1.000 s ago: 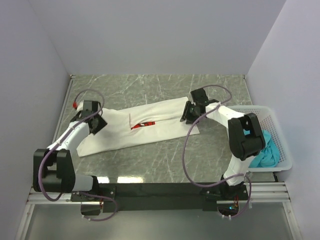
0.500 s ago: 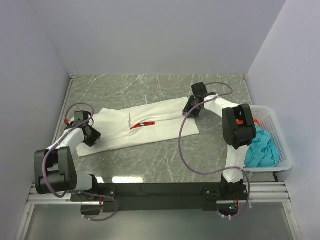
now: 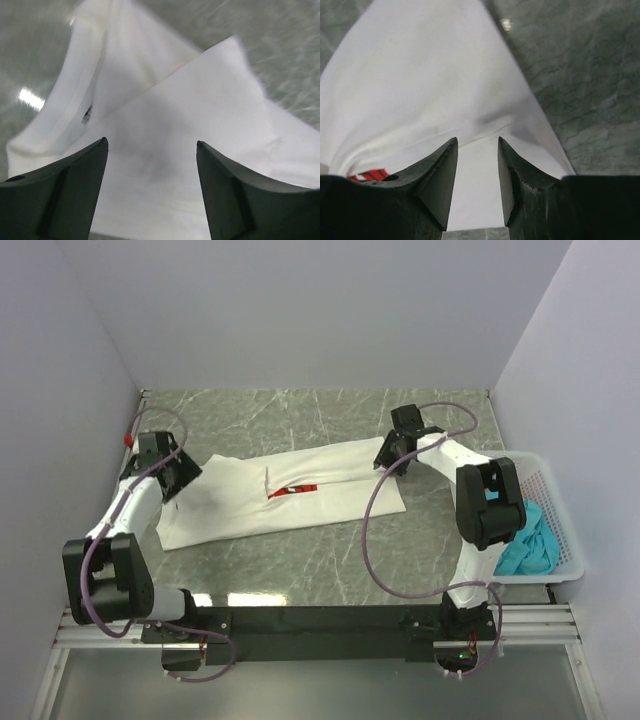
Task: Fold and stack the t-shirts
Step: Fold the tshirt
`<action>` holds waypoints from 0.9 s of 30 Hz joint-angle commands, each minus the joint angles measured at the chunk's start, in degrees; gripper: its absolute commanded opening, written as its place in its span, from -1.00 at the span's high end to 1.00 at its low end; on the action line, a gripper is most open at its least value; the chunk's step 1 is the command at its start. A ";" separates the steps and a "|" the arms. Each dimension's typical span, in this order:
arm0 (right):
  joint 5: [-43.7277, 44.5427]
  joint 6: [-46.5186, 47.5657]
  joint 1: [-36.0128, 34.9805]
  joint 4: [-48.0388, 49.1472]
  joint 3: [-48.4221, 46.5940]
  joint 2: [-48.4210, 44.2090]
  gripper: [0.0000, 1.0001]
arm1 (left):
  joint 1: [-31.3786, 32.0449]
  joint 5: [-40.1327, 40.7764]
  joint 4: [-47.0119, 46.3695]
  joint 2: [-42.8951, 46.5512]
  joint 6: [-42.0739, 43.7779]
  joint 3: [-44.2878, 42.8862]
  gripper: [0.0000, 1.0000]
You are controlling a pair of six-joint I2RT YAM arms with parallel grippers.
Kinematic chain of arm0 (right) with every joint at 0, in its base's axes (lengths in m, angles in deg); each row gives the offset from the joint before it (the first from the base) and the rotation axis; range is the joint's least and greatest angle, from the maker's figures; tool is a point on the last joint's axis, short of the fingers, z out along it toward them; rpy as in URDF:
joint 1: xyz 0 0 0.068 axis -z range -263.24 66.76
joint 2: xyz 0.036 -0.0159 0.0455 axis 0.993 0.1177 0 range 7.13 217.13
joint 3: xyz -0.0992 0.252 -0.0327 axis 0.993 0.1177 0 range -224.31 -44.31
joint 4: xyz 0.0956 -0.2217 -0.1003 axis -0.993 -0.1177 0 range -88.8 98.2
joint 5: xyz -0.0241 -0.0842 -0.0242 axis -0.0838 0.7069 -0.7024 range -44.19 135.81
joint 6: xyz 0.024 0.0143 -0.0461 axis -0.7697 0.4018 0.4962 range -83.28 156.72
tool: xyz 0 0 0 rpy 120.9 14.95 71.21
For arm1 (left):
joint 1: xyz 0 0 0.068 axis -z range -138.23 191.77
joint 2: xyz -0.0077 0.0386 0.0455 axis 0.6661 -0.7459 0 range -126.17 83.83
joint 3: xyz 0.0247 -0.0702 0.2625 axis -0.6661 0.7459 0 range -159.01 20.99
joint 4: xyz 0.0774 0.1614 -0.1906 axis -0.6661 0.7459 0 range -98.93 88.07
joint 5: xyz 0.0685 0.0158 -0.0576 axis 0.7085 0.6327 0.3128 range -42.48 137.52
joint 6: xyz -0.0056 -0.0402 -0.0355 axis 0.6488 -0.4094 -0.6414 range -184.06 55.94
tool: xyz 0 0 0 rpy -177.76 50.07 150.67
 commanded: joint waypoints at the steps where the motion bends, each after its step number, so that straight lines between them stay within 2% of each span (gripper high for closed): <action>1: 1.03 7.56 -3.44 0.12 -0.75 -6.63 0.10 | 0.54 -3.04 -6.86 -3.46 10.25 -7.11 -0.52; 2: 0.94 8.45 -4.23 -0.32 -0.58 -7.34 0.09 | 0.54 -4.18 -8.09 -6.17 11.75 -9.47 -0.46; 5: 0.15 10.83 -7.30 -0.67 1.00 -10.33 0.07 | 0.54 -6.91 -9.07 -12.41 16.06 -16.06 -0.44; 9: -3.09 11.71 -11.26 -0.67 3.02 -13.15 0.03 | 1.59 -6.66 -7.84 -19.63 20.97 -22.67 -0.36; 13: -4.77 12.76 -15.56 -1.46 3.99 -14.29 0.00 | 4.66 -2.54 -5.48 -25.52 25.20 -28.20 -0.29; 20: -8.02 13.20 -17.15 -0.94 6.45 -15.17 -0.01 | 7.22 -0.95 -4.50 -32.55 26.17 -32.08 -0.16; 27: -8.29 13.91 -17.33 -0.41 7.95 -15.35 -0.01 | 7.13 -1.38 -5.29 -36.34 25.21 -33.23 0.01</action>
